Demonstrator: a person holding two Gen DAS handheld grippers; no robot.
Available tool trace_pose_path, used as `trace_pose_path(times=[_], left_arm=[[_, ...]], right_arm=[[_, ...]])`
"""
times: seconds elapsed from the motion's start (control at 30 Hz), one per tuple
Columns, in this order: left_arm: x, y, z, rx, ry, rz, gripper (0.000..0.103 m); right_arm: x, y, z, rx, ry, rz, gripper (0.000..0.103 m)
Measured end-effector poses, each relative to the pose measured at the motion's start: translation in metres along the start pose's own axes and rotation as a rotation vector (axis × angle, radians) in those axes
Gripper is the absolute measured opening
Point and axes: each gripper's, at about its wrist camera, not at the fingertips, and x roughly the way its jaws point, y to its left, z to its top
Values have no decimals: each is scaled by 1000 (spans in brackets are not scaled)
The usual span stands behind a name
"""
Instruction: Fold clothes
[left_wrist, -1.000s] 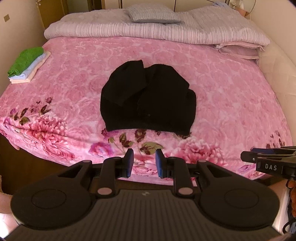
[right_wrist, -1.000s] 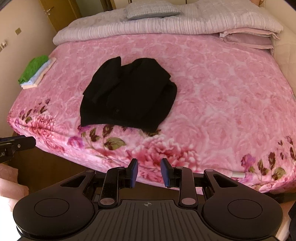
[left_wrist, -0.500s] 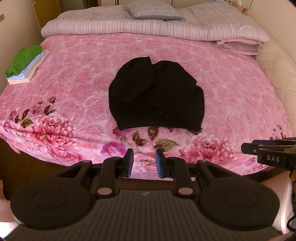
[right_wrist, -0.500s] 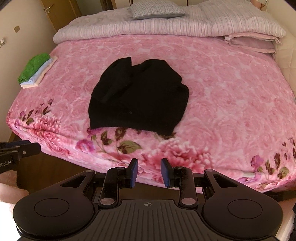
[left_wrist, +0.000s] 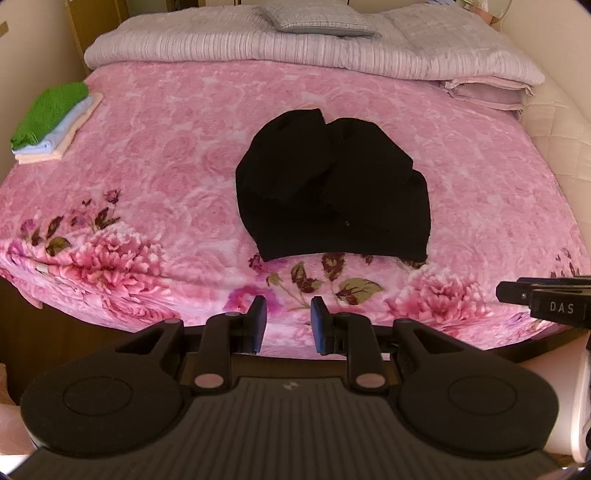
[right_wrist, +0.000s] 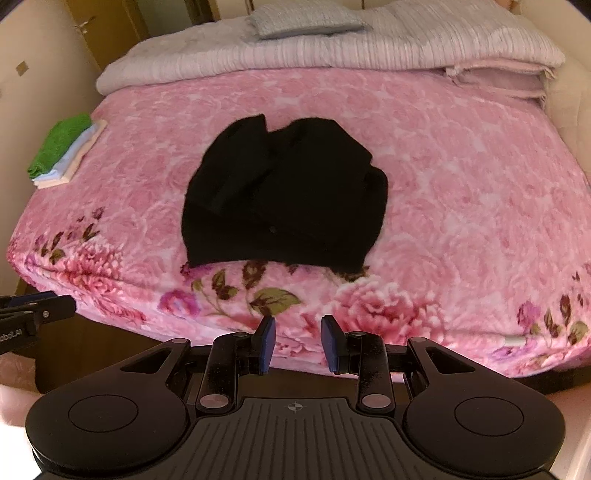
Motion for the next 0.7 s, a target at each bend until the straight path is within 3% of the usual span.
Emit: trace_pose_path(times=[0.2, 0.47, 0.53, 0.7], left_arm=[[27, 23, 13, -55, 12, 3, 24], [83, 39, 50, -100, 40, -4, 29], [103, 38, 65, -102, 52, -8, 30], [160, 25, 111, -70, 85, -18, 31]], right_arm=[[26, -19, 18, 62, 17, -18, 31], [83, -78, 63, 325, 55, 116, 32], [98, -94, 75, 399, 66, 155, 42], [137, -132, 111, 523, 89, 186, 49]])
